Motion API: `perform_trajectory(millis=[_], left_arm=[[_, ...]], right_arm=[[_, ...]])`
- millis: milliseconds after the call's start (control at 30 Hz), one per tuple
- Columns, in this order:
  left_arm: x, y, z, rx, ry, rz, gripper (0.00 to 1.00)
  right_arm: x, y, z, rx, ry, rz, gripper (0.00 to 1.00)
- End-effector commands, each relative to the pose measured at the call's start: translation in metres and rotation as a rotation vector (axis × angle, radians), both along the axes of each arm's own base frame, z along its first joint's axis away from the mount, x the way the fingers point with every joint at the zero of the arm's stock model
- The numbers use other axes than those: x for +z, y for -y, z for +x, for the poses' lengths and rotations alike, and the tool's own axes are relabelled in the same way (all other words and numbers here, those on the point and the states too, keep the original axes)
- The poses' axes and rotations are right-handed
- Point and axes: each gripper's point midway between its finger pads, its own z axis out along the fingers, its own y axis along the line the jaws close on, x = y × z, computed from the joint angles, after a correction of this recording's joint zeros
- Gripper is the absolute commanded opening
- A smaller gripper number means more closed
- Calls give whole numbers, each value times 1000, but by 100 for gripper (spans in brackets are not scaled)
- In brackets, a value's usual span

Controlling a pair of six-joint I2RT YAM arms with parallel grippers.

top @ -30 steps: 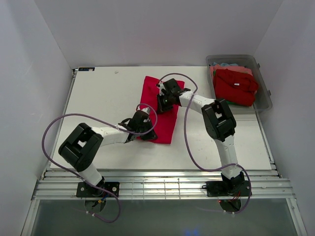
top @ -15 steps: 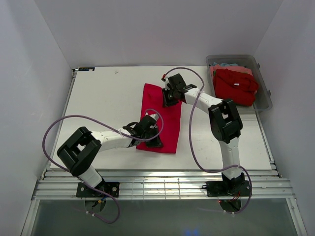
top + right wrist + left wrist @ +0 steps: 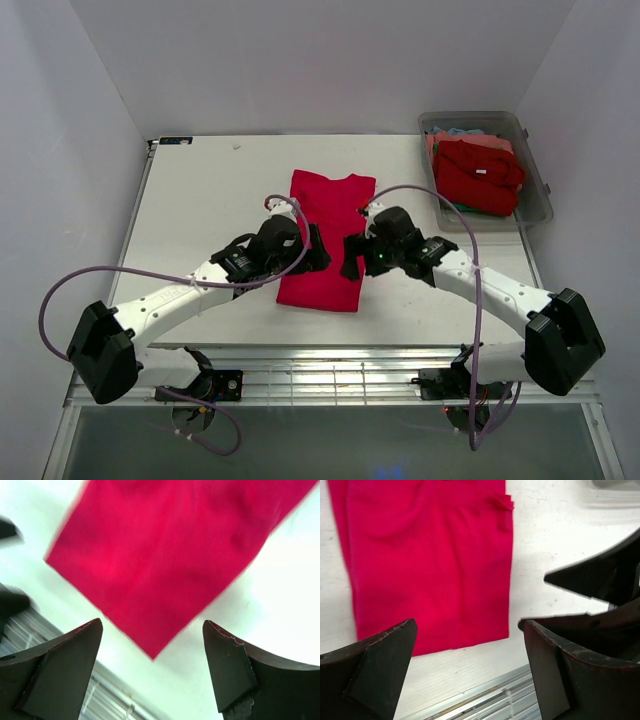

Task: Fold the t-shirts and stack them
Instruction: Fold the folded rectangular tshirt in 1/3 of the way, then grab one side of the 2/3 rectangular tshirt with both arms

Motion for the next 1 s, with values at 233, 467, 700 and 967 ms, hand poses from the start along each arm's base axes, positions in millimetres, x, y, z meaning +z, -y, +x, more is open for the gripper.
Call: perform_trajectory(millis=[233, 467, 700, 967], left_arm=[[-76, -57, -42, 4, -121, 185, 98], [-98, -66, -43, 16, -117, 203, 98], [-107, -64, -37, 15, -87, 172, 98], [-118, -62, -38, 0, -99, 162, 98]], right_arm=[[-50, 9, -63, -136, -123, 30, 87], [-67, 10, -65, -158, -120, 27, 86], [-86, 5, -65, -161, -134, 30, 85], [-99, -6, -63, -141, -144, 5, 80]])
